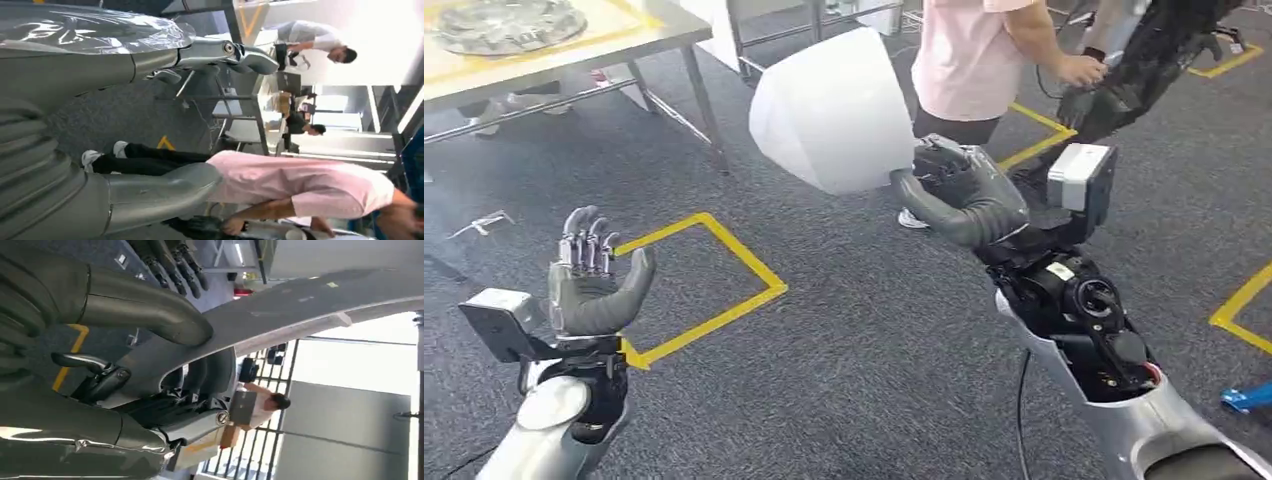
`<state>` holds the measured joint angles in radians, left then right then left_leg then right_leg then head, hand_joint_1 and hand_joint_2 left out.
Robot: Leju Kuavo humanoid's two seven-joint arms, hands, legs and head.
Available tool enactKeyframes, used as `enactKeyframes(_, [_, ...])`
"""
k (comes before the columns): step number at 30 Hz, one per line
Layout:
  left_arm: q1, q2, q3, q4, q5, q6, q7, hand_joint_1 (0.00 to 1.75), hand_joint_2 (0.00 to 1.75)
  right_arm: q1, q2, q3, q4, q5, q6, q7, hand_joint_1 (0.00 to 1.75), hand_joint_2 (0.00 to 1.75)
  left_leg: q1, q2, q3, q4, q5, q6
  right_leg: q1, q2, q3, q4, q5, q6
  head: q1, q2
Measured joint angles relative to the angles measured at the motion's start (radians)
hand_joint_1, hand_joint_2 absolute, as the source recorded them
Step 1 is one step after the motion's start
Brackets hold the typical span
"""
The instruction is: Take the parts from the cabinet and place them on the table.
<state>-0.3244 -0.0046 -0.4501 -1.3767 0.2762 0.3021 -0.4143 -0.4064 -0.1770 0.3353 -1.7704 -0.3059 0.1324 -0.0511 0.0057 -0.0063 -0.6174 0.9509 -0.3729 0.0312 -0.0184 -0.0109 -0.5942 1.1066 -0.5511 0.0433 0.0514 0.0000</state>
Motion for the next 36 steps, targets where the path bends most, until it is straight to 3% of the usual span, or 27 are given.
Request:
enactKeyframes(2, [0.001, -0.002, 0.0, 0.0, 0.0, 0.0, 0.0, 0.0, 1.75, 0.005, 0.0, 0.0, 0.001, 0.0, -0.001, 0.002, 1.75, 1.75, -0.002, -0.016, 0.0, 0.001, -0.001, 0.001, 0.001, 0.007, -0.084, 0.172, -0.065, 0.001, 0.01, 0.0])
enactKeyframes(3, [0.001, -0.002, 0.0, 0.0, 0.001, -0.002, 0.0, 0.0, 1.75, 0.008, 0.0, 0.0, 0.003, 0.0, -0.001, 0.002, 1.75, 1.75, -0.003, -0.025, 0.0, 0.001, -0.001, 0.001, 0.001, 0.007, -0.107, 0.209, -0.066, 0.0, 0.013, 0.0])
enactKeyframes(4, [0.001, -0.002, 0.0, 0.0, 0.002, -0.004, 0.0, 0.0, 1.75, 0.008, 0.0, 0.0, 0.003, 0.0, -0.002, 0.003, 1.75, 1.75, -0.003, -0.035, 0.001, 0.002, -0.001, 0.001, 0.001, 0.007, -0.101, 0.186, -0.039, -0.003, 0.016, 0.0])
enactKeyframes(5, [0.001, -0.002, 0.0, 0.0, 0.002, -0.007, 0.0, 0.0, 1.75, 0.008, 0.0, 0.0, 0.003, 0.0, -0.005, 0.003, 1.75, 1.75, -0.003, -0.045, 0.002, 0.003, -0.001, 0.001, 0.002, 0.009, -0.074, 0.124, 0.003, -0.006, 0.019, 0.0])
enactKeyframes(6, [0.0, -0.002, 0.0, 0.0, 0.002, -0.008, 0.0, 0.0, 1.75, 0.008, 0.0, 0.0, 0.003, 0.0, -0.006, 0.003, 1.75, 1.75, -0.003, -0.053, 0.005, 0.003, -0.002, 0.0, 0.001, 0.013, -0.038, 0.041, 0.05, -0.01, 0.022, 0.0])
enactKeyframes(7, [-0.001, -0.003, 0.0, 0.0, 0.003, -0.009, 0.0, 0.0, 1.75, 0.007, 0.0, 0.0, 0.003, 0.0, -0.007, 0.003, 1.75, 1.75, -0.003, -0.062, 0.007, 0.004, -0.002, -0.001, 0.001, 0.037, 0.014, -0.075, 0.108, -0.016, 0.025, 0.0])
enactKeyframes(8, [-0.003, -0.004, 0.0, 0.001, 0.003, -0.009, 0.0, 0.0, 1.75, 0.006, 0.0, -0.001, 0.003, 0.0, -0.008, 0.003, 1.75, 1.75, -0.002, -0.069, 0.004, 0.005, -0.002, -0.004, 0.0, 0.081, 0.036, -0.129, 0.112, -0.023, 0.026, 0.0])
enactKeyframes(10, [-0.008, -0.004, 0.0, 0.001, 0.003, -0.01, -0.002, 0.0, 1.75, 0.006, 0.0, -0.001, 0.003, 0.0, -0.008, 0.005, 1.75, 1.75, 0.0, -0.085, -0.012, 0.008, 0.006, -0.02, 0.003, 0.074, 0.051, -0.149, 0.108, -0.022, 0.02, 0.0])
enactKeyframes(12, [-0.007, -0.004, 0.0, 0.002, 0.003, -0.011, -0.002, 0.0, 1.75, 0.006, 0.0, 0.0, 0.003, 0.0, -0.008, 0.004, 1.75, 1.75, 0.002, -0.102, -0.014, 0.004, 0.012, -0.032, 0.007, 0.061, 0.052, -0.152, 0.112, -0.03, 0.022, 0.0])
enactKeyframes(13, [-0.008, -0.003, 0.0, 0.003, 0.003, -0.011, -0.002, 0.0, 1.75, 0.003, 0.0, 0.0, 0.003, 0.0, -0.009, 0.004, 1.75, 1.75, 0.003, -0.089, -0.017, 0.011, 0.003, -0.035, -0.008, 0.044, 0.06, -0.163, 0.119, -0.037, 0.019, 0.0])
enactKeyframes(14, [-0.011, -0.003, 0.0, 0.003, 0.003, -0.01, -0.002, 0.0, 1.75, 0.004, 0.0, 0.0, 0.003, 0.0, -0.008, 0.004, 1.75, 1.75, -0.006, -0.048, -0.031, 0.043, -0.02, -0.041, -0.006, 0.038, 0.063, -0.166, 0.12, -0.04, 0.013, 0.0])
enactKeyframes(15, [-0.014, -0.003, 0.0, 0.003, 0.003, -0.011, -0.002, 0.0, 1.75, 0.002, 0.0, -0.001, 0.003, 0.0, -0.009, 0.003, 1.75, 1.75, -0.001, -0.021, -0.066, 0.113, -0.058, -0.047, -0.004, 0.029, 0.063, -0.166, 0.12, -0.043, 0.0, 0.0])
enactKeyframes(17, [-0.012, -0.003, 0.0, 0.005, 0.003, -0.01, -0.002, 0.0, 1.75, 0.005, 0.0, 0.0, 0.003, 0.0, -0.01, 0.004, 1.75, 1.75, 0.004, -0.003, -0.154, 0.291, -0.128, -0.054, -0.001, 0.01, 0.061, -0.166, 0.119, -0.045, -0.01, 0.0])
enactKeyframes(18, [-0.012, -0.003, 0.0, 0.007, 0.004, -0.011, -0.002, 0.0, 1.75, 0.005, 0.0, 0.0, 0.003, 0.0, -0.01, 0.004, 1.75, 1.75, 0.005, -0.001, -0.178, 0.336, -0.136, -0.056, -0.001, 0.002, 0.06, -0.165, 0.119, -0.045, -0.015, 0.0])
enactKeyframes(19, [-0.012, -0.002, 0.0, 0.009, 0.004, -0.01, -0.002, 0.0, 1.75, 0.005, 0.0, 0.0, 0.003, 0.0, -0.01, 0.004, 1.75, 1.75, 0.005, -0.001, -0.176, 0.328, -0.12, -0.056, -0.001, -0.005, 0.061, -0.165, 0.118, -0.044, -0.02, 0.0])
enactKeyframes(21, [-0.012, -0.002, 0.0, 0.009, 0.004, -0.011, -0.002, 0.0, 1.75, 0.005, 0.0, 0.0, 0.003, 0.0, -0.01, 0.004, 1.75, 1.75, 0.005, 0.001, -0.101, 0.191, -0.048, -0.053, -0.001, -0.013, 0.063, -0.165, 0.117, -0.043, -0.026, 0.0])
enactKeyframes(26, [-0.012, -0.002, 0.0, 0.009, 0.004, -0.011, -0.002, 0.0, 1.75, 0.005, 0.0, 0.0, 0.003, 0.0, -0.01, 0.004, 1.75, 1.75, 0.005, 0.001, -0.091, 0.172, -0.04, -0.052, -0.001, -0.014, 0.064, -0.165, 0.117, -0.043, -0.026, 0.0])
enactKeyframes(28, [-0.015, -0.002, 0.0, 0.009, 0.004, -0.011, -0.002, 0.0, 1.75, 0.004, 0.0, 0.0, 0.003, 0.0, -0.01, 0.004, 1.75, 1.75, 0.004, 0.012, -0.004, 0.01, 0.005, -0.044, 0.0, -0.019, 0.067, -0.165, 0.113, -0.037, -0.029, 0.0])
enactKeyframes(29, [-0.019, -0.002, 0.0, 0.011, 0.008, -0.014, -0.003, 0.0, 1.75, 0.006, 0.0, 0.0, 0.003, 0.0, -0.011, 0.005, 1.75, 1.75, 0.001, 0.01, 0.004, -0.002, -0.004, -0.038, 0.009, -0.019, 0.063, -0.161, 0.101, -0.048, -0.022, 0.0])
enactKeyframes(30, [-0.02, -0.003, 0.0, 0.012, 0.008, -0.015, -0.003, 0.0, 1.75, 0.005, 0.0, 0.0, 0.003, 0.0, -0.011, 0.004, 1.75, 1.75, -0.002, 0.009, 0.005, -0.002, -0.004, -0.036, 0.009, -0.019, 0.065, -0.163, 0.106, -0.049, -0.017, 0.0])
enactKeyframes(36, [-0.021, -0.003, 0.0, 0.014, 0.008, -0.016, -0.003, 0.0, 1.75, 0.005, 0.0, 0.0, 0.003, 0.0, -0.012, 0.004, 1.75, 1.75, -0.004, 0.008, 0.005, 0.0, -0.008, -0.025, 0.008, -0.019, 0.073, -0.177, 0.11, -0.033, -0.006, 0.0])
